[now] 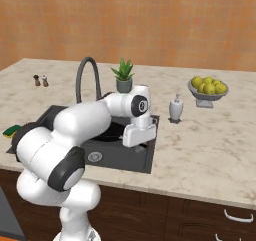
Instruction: Pick the pan and sponge and place them into the sink. Then turn on the water.
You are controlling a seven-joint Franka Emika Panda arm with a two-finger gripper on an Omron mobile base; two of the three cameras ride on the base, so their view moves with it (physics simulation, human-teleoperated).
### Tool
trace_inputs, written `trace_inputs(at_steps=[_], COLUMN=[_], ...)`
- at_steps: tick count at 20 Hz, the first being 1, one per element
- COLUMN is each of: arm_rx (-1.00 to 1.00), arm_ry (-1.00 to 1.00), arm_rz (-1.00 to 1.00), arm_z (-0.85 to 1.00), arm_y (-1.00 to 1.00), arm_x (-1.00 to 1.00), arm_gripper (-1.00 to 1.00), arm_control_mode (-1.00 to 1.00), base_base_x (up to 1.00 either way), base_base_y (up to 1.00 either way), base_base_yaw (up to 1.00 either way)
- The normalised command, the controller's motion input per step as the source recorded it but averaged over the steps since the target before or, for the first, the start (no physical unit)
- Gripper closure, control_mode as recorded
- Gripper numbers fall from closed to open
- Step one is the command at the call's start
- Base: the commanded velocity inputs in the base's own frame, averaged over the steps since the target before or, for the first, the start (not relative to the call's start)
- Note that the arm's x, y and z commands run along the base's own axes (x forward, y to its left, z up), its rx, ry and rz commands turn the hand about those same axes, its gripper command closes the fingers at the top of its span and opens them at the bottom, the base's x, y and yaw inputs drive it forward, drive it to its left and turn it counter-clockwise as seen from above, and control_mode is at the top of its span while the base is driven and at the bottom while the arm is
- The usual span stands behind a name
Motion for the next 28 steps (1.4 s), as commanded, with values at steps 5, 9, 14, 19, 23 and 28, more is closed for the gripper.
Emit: trace_inputs(at_steps=[5,9,14,19,23,28], arm_rx=[0.15,0.04,0.0,0.0,0.0,0.0], arm_ry=[0.0,-0.13,-0.09,-0.04,-0.01,0.0], arm_rz=[0.09,0.07,0.07,0.07,0.06,0.03], arm_z=[-0.51,-0.36,-0.29,-0.37,-0.42,-0.42], arm_y=[0.11,0.14,0.28,0.23,0.11,0.09], arm_x=[0.17,0.18,0.37,0.3,0.28,0.28], arm_gripper=[1.0,1.0,1.0,1.0,1.0,1.0], arm_control_mode=[-1.0,-1.0,-1.0,-1.0,-1.0,-1.0], base_base_x=[0.0,0.0,0.0,0.0,0.0,0.0], base_base_y=[0.0,0.0,0.0,0.0,0.0,0.0], base_base_yaw=[0.0,0.0,0.0,0.0,0.0,0.0])
